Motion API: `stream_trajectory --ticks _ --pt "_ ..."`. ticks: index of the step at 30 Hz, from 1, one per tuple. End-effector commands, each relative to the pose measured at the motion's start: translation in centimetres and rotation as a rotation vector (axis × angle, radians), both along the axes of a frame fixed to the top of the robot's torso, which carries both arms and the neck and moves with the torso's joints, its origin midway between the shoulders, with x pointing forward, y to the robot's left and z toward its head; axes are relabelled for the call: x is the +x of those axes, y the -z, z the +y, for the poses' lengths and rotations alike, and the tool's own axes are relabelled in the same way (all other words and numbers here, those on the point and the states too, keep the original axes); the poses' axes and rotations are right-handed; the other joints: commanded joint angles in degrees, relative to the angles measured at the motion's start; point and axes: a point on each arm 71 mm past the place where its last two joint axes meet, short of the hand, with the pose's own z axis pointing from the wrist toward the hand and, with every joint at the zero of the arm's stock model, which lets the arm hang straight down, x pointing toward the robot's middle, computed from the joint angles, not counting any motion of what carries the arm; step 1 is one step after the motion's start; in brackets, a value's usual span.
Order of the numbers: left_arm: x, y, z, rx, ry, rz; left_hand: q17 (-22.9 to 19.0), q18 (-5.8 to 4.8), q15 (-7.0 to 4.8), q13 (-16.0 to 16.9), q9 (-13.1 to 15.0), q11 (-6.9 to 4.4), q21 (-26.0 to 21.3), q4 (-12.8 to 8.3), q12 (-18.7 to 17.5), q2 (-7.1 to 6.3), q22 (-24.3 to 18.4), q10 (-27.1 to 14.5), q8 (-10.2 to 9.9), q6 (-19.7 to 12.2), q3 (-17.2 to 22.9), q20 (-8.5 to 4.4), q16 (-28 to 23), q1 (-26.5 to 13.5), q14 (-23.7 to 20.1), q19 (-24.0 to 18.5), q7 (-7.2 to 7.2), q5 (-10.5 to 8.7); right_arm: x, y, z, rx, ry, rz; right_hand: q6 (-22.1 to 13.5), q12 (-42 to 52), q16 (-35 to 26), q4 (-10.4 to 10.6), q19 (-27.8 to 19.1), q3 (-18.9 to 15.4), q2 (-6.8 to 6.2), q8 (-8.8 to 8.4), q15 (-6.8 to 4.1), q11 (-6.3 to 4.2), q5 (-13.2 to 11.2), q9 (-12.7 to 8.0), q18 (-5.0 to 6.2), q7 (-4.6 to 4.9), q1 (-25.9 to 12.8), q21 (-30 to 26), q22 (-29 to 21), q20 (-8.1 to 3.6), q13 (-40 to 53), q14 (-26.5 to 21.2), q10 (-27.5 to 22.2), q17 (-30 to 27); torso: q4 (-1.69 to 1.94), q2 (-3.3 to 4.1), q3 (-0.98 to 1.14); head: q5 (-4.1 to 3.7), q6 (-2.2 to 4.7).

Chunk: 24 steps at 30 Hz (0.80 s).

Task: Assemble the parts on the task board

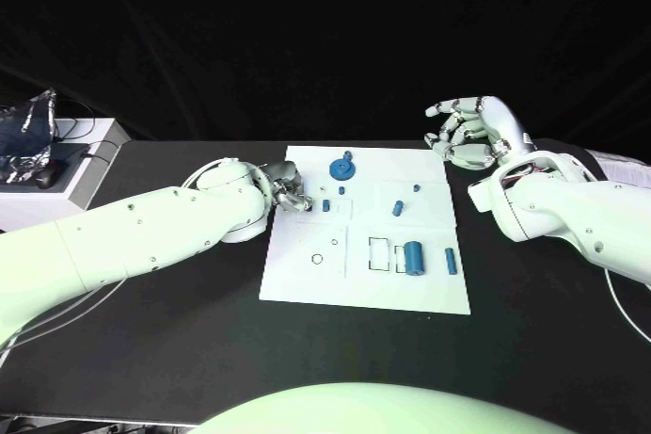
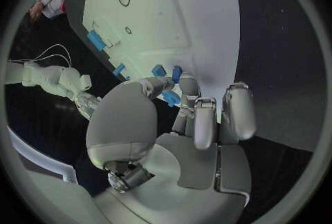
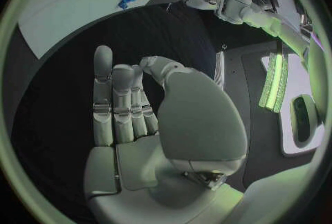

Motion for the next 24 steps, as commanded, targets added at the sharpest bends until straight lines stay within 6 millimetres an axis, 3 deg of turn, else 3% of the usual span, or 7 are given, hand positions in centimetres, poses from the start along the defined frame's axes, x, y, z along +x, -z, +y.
stream_trajectory --ticks 1,10,24 --pt "-0.32 0.83 -0.14 0.013 0.01 0.061 13.0 -0.61 -0.5 0.2 0.11 -0.2 0.08 -9.92 -0.24 -0.68 -0.1 0.92 -0.36 0.28 10.1 -0.16 0.06 -0.87 5.2 0.31 -0.35 -0.4 -0.08 -0.03 0.13 -0.003 -0.014 -0.005 -0.06 0.29 -0.36 0.18 0.53 0.32 0.25 0.22 0.07 -0.06 0.44 0.11 0.64 0.25 -0.59 -0.37 -0.07 0.01 -0.09 0.47 -0.47 0.1 -0.02 0.01 0.02 -0.05 -0.04" --pt "-0.19 0.95 -0.22 0.0 -0.004 0.07 12.45 -0.57 -1.04 0.09 -0.1 -0.81 -0.35 -4.89 -0.66 -1.52 -0.45 1.15 -1.02 0.62 6.29 -0.63 -0.27 -4.59 5.05 0.3 -1.26 -0.83 -0.09 -0.04 0.1 -0.003 -0.013 -0.005 -0.06 0.29 -0.36 0.18 0.53 0.32 0.25 0.22 0.07 -0.06 0.44 0.11 0.64 0.25 -0.59 -0.37 -0.07 0.01 -0.09 0.47 -0.47 0.1 -0.04 0.01 0.0 -0.18 0.05" --pt "-0.04 0.97 -0.35 -0.005 -0.013 0.066 12.38 -0.58 -1.08 0.3 -0.62 -0.83 -0.52 -1.85 -0.65 -2.28 -0.56 1.02 -1.77 1.22 3.59 -0.71 -0.33 -6.43 5.03 0.39 -1.27 -0.92 -0.1 -0.04 0.08 -0.004 -0.013 -0.004 -0.06 0.29 -0.36 0.18 0.53 0.32 0.25 0.22 0.07 -0.06 0.44 0.11 0.64 0.25 -0.59 -0.37 -0.07 0.01 -0.09 0.47 -0.47 0.1 0.04 -0.03 -0.04 -0.4 0.01"
